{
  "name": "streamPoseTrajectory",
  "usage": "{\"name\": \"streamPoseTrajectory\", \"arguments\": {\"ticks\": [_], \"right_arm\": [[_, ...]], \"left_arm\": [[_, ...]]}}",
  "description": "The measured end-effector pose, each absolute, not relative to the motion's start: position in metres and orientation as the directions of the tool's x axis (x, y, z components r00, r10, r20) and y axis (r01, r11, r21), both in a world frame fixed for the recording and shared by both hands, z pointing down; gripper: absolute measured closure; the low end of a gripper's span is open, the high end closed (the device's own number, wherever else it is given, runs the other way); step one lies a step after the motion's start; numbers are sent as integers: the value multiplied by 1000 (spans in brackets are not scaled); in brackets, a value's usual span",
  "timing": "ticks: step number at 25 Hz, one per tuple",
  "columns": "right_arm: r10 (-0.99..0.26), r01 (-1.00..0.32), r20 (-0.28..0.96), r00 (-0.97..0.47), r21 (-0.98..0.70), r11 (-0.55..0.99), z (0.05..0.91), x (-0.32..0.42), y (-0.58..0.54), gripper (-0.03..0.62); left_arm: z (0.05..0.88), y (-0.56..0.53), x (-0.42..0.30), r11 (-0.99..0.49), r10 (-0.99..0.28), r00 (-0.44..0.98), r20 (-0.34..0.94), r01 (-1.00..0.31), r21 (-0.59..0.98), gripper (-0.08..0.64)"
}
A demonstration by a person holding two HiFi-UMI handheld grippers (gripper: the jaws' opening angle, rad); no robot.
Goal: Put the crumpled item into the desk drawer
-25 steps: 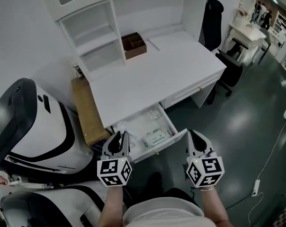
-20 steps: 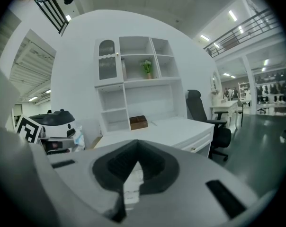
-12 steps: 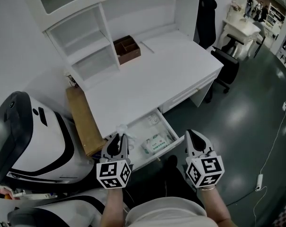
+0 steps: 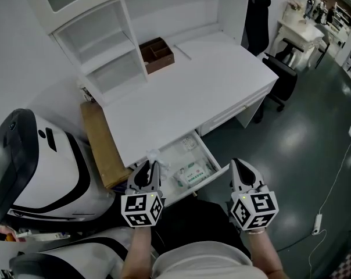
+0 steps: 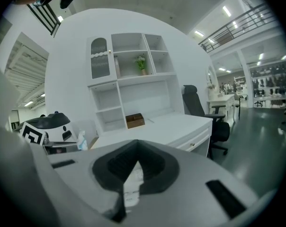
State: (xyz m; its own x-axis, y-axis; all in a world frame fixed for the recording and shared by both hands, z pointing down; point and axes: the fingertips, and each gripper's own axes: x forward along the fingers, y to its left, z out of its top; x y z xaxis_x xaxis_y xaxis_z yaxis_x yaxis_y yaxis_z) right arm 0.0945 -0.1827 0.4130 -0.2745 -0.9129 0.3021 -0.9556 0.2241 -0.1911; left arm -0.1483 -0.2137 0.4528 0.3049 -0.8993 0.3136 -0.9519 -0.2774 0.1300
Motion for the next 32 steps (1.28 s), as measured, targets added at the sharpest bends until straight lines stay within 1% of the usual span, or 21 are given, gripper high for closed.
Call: {"name": "streamPoseTrajectory", "arguments": {"ticks": [5, 10, 18, 22, 32], "right_arm": [[-910, -954, 309, -278, -195, 226, 417, 96, -183, 591], [-904, -951, 322, -282, -215, 220, 426, 95, -187, 591], [-883, -948, 363, -296, -228, 223, 444, 86, -191, 591], [-869, -941, 389, -305, -266, 211, 455, 83, -192, 591], [-852, -938, 430, -299, -294, 181, 472, 80, -193, 591]], "left_arm": [[469, -219, -142, -293, -880, 319, 351, -948, 125, 494], [495, -226, -138, -314, -847, 328, 419, -944, 103, 494], [546, -240, -137, -341, -777, 334, 533, -936, 88, 494], [573, -244, -136, -351, -733, 335, 592, -932, 93, 494], [640, -259, -134, -348, -632, 304, 712, -933, 89, 494]]}}
